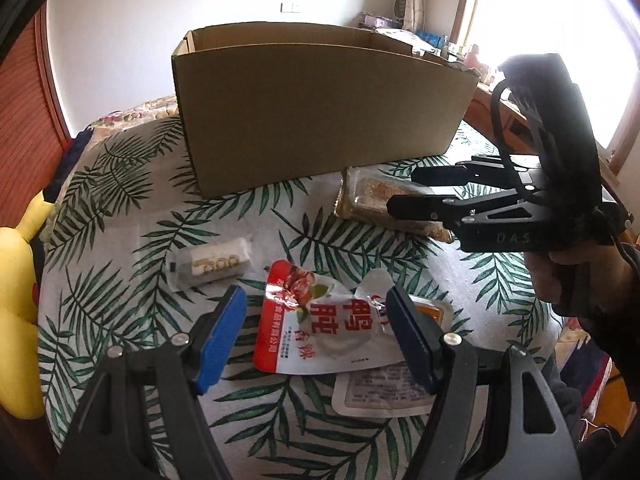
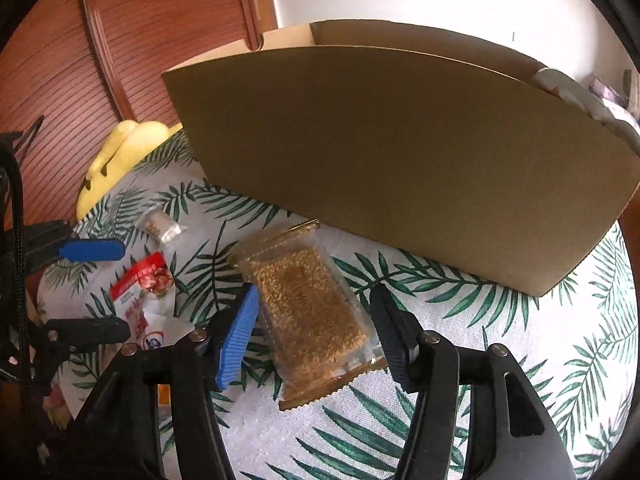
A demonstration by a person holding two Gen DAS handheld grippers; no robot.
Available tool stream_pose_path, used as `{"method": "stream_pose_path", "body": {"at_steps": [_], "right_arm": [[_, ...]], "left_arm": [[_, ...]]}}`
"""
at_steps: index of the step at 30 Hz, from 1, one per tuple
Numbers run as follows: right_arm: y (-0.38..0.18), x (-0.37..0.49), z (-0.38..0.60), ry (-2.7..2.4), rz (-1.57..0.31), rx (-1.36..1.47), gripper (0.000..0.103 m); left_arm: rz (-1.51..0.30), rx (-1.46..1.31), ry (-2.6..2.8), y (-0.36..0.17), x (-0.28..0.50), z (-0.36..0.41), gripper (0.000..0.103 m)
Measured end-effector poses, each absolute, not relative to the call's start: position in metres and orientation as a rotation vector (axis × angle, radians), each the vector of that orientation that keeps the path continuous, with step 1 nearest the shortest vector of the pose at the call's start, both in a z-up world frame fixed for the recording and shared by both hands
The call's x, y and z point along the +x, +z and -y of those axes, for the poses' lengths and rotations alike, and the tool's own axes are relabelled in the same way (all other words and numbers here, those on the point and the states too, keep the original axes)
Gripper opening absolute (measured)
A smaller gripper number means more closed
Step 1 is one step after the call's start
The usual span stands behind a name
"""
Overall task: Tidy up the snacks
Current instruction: 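Grasp the grain bar in clear wrapper with the right tool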
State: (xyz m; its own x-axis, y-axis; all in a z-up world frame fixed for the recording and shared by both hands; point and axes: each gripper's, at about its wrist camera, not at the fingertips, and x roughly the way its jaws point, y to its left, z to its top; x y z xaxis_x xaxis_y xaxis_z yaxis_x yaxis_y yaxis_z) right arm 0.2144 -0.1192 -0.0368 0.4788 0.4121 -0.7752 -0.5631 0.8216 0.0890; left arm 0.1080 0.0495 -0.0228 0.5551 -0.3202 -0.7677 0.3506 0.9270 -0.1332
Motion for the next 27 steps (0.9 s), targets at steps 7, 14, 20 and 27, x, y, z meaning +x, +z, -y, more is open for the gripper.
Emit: {"method": "stream_pose_path", "body": {"at_steps": [7, 14, 20, 27], "right_arm": [[-0.05, 0.215, 0.11, 0.601, -0.945, -0.251, 0.066], [-0.051, 0.202, 0.114, 0.61, -0.901, -0.29, 0.052], [-0.05, 0.178, 0.131, 0.605, -0.883, -0.314, 0.051], [-0.051, 0.162, 0.14, 0.58, -0.86, -0.325, 0.052]], "left_arm": [[-0.899, 0.028, -0.409, -0.021, 0.108, -0.046, 0.072], [-0.903, 0.034, -0.421, -0.026, 0.11, -0.041, 0.072], [-0.909, 0.043, -0.431, -0.032, 0.112, -0.037, 0.072], [-0.944, 0.07, -0.41, -0.041, 0.116, -0.03, 0.073]]}}
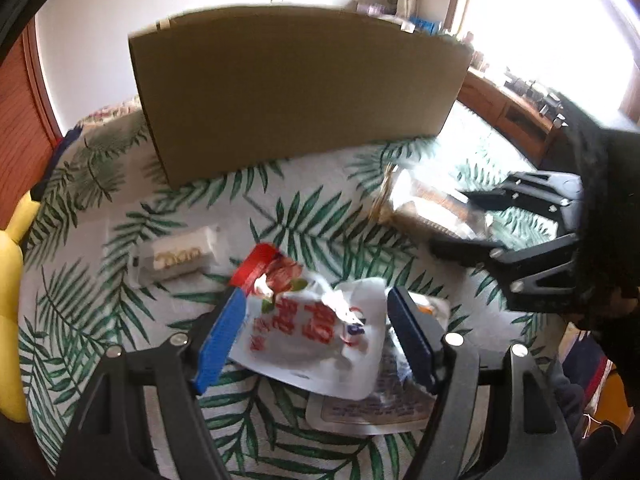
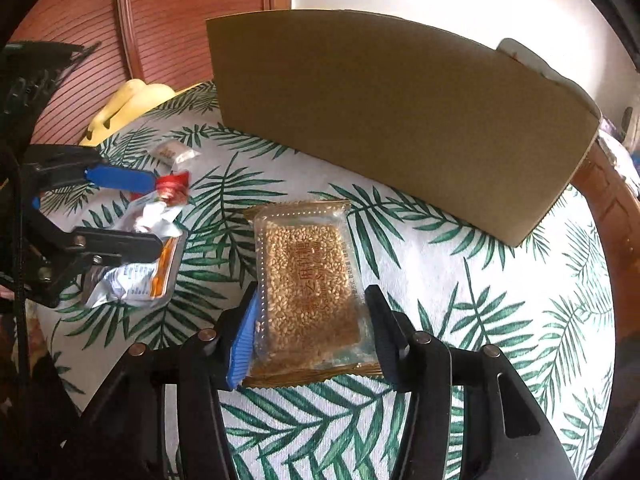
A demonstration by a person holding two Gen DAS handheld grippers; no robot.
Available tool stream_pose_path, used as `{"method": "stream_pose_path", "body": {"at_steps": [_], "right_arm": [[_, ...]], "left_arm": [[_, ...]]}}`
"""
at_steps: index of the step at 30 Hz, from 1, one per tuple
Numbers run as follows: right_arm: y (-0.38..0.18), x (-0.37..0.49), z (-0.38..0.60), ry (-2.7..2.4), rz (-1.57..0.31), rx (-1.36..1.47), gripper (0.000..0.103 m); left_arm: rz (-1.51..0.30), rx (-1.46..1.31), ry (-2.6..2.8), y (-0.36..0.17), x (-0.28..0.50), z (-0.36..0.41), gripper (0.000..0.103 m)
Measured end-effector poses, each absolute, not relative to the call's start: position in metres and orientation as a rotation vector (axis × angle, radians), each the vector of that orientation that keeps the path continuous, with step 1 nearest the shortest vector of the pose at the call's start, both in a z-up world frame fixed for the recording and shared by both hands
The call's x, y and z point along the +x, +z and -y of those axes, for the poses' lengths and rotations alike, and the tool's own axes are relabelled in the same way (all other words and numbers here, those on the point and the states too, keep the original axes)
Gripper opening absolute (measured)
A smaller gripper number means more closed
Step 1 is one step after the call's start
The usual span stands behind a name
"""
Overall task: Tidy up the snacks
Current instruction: 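Grasp the grain bar in clear wrapper with the right tool, then grasp the red-and-white duck-neck pack with the left tool while the right holds the grain bar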
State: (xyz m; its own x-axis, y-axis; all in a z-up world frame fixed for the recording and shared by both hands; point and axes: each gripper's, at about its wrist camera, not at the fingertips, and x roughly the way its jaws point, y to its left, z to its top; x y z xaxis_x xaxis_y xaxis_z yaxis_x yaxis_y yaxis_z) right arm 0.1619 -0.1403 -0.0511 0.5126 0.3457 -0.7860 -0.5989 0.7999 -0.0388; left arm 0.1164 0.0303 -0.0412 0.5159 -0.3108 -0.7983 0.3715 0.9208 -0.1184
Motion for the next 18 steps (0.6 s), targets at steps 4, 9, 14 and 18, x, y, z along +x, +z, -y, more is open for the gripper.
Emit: {"method": "stream_pose_path", "body": {"at_steps": [4, 9, 14, 18], "right_arm": [[-0.052, 0.163, 0.143, 0.583, -0.862, -0.3, 0.053], [-0.052, 0.163, 0.143, 0.582, -0.861, -0.298, 0.053], [-0.052, 0.163, 0.143, 0.581, -0.86, -0.298, 0.053], [-0.052, 0.163, 0.143, 0.582, -0.86, -0.299, 0.053]], "left_arm": [[-0.923, 0.115, -0.384, -0.044, 0.115, -0.028, 0.074], [-0.928, 0.095, -0.38, -0.044, 0.12, -0.032, 0.077], [-0.934, 0.094, -0.368, -0.045, 0.124, -0.035, 0.077], [-0.935, 0.087, -0.37, -0.046, 0.126, -0.036, 0.078]]}}
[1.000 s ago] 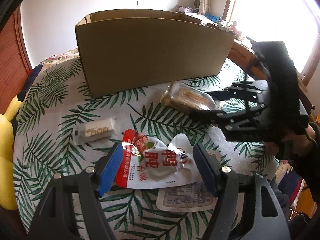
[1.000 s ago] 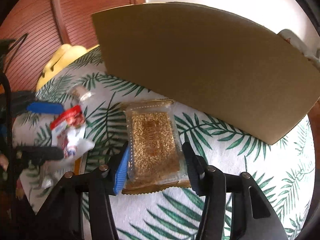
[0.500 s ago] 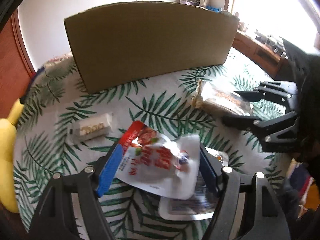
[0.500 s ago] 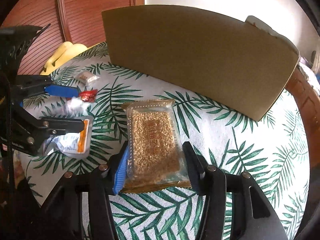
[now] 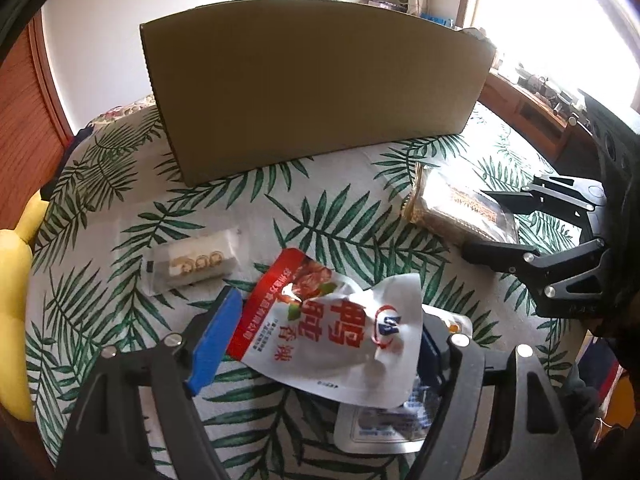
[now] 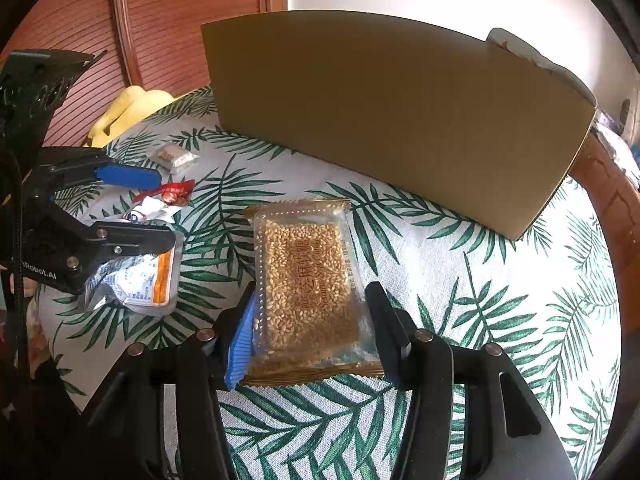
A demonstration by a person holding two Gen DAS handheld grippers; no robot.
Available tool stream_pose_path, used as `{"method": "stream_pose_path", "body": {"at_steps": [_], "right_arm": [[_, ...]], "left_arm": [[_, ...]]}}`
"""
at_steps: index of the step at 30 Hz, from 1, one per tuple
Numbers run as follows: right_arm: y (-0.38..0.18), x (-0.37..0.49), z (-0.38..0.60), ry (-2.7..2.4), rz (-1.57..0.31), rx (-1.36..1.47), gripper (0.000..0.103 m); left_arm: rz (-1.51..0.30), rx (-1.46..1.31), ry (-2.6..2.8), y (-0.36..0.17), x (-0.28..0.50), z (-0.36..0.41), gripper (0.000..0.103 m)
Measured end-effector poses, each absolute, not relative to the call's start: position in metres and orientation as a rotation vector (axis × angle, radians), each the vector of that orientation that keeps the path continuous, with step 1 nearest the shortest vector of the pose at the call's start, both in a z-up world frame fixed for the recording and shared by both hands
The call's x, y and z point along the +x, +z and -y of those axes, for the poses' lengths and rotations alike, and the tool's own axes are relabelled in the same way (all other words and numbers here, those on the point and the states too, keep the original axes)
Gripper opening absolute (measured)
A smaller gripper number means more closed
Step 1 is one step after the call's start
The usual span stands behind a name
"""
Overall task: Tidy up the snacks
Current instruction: 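Grasp the red-and-white duck-neck pack with the left tool while the right holds the grain bar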
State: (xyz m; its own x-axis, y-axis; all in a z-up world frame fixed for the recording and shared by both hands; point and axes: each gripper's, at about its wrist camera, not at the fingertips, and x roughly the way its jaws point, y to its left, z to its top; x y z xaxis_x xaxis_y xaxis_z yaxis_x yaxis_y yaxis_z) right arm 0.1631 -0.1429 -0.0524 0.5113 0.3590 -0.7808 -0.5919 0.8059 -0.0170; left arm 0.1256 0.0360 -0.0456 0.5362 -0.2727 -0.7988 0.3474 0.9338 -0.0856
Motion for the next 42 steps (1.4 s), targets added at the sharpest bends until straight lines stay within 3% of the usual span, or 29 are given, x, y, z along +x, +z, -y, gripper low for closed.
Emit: {"method": "stream_pose_path", "body": {"at_steps": [6, 9, 11, 16, 17, 26, 42], "right_arm": [[-0.053, 0.163, 0.143, 0.583, -0.86, -0.297, 0.054], [-0.053, 0.163, 0.143, 0.583, -0.86, -0.297, 0.054], [-0.053, 0.163, 0.143, 0.584, -0.86, -0.297, 0.054], [-0.053, 0.162, 0.143, 0.584, -0.86, -0.297, 0.054], [-0.053, 0.163, 0.143, 0.584, -0.86, -0.297, 0.054], [-0.053, 0.162, 0.144, 0.584, -0.859, -0.296, 0.054], [-0.049, 0.161, 0.146, 0.576, -0.839, -0.294, 0.05]], "left_arm": [[-0.921, 0.076, -0.376, -0.045, 0.122, -0.039, 0.073], [-0.904, 0.056, -0.387, -0.041, 0.119, -0.043, 0.058], [-0.897, 0.035, -0.395, -0.038, 0.118, -0.046, 0.041], [-0.87, 0.005, -0.41, -0.028, 0.115, -0.051, 0.038], [-0.862, 0.003, -0.417, -0.026, 0.114, -0.051, 0.03], [-0.828, -0.001, -0.45, -0.012, 0.104, -0.045, 0.022], [-0.756, -0.062, -0.477, 0.018, 0.095, -0.042, 0.022]]}}
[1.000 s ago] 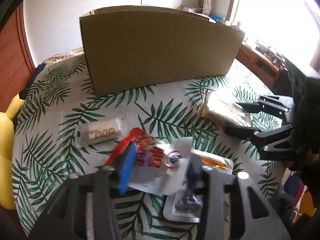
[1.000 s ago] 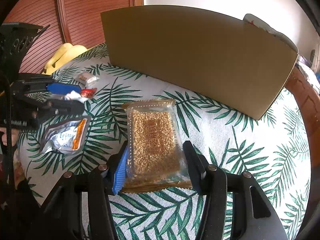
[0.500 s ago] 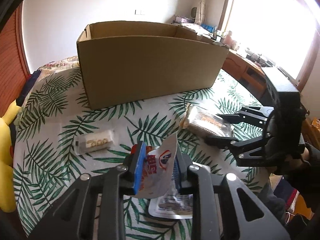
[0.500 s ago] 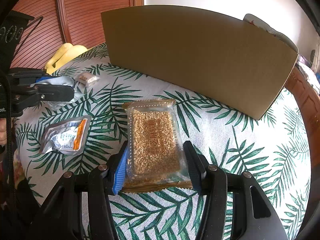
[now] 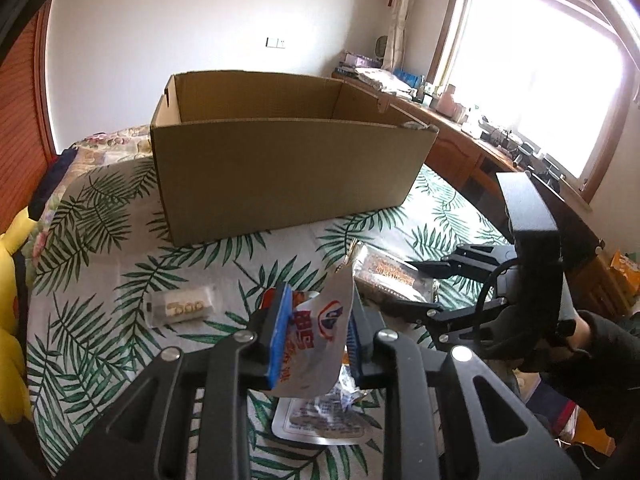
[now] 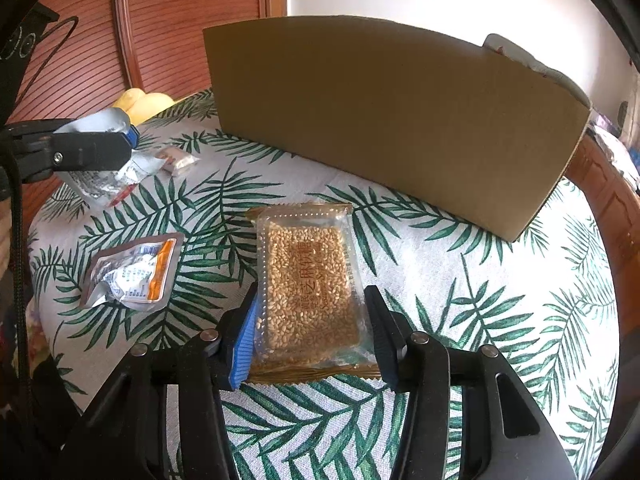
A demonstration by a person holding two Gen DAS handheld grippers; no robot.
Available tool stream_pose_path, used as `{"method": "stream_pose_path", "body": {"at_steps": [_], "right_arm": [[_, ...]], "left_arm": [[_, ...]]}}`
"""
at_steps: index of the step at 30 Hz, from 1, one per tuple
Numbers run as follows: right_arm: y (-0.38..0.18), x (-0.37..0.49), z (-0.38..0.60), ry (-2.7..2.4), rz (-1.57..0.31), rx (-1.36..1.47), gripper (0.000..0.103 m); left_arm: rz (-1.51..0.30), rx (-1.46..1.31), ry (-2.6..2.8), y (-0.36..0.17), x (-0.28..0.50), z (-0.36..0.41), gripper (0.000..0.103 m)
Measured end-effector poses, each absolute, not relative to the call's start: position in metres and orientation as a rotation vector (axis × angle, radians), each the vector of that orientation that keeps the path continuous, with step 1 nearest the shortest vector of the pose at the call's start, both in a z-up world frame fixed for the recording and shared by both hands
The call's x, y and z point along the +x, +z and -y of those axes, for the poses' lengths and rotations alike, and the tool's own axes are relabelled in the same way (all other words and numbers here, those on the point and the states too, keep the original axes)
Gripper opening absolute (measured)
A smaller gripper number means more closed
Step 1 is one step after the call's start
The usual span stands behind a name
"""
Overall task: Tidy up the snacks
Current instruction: 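Grasp the red-and-white duck-neck pack with the left tool while the right holds the grain bar, then carry both snacks into the cardboard box and open both tools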
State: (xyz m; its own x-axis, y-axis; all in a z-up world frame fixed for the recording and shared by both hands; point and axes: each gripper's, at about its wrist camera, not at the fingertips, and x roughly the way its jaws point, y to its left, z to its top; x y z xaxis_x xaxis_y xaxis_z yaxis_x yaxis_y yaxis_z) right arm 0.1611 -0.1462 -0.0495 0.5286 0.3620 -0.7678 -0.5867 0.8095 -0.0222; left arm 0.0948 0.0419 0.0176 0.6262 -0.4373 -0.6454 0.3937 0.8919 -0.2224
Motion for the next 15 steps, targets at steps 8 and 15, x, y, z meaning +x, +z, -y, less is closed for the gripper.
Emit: {"method": "stream_pose_path", "body": {"at_steps": [8, 15], "right_arm": [[-0.041, 0.148, 0.152, 0.57, -0.786, -0.325, 0.05], [-0.026, 0.13, 0.158, 0.574, -0.74, -0.338, 0.05]], "left_arm": [[-0.716, -0.072, -0.473, 0.035, 0.092, -0.041, 0.022], [-0.69, -0.071, -0.471, 0.048, 0.091, -0.038, 0.022]]}}
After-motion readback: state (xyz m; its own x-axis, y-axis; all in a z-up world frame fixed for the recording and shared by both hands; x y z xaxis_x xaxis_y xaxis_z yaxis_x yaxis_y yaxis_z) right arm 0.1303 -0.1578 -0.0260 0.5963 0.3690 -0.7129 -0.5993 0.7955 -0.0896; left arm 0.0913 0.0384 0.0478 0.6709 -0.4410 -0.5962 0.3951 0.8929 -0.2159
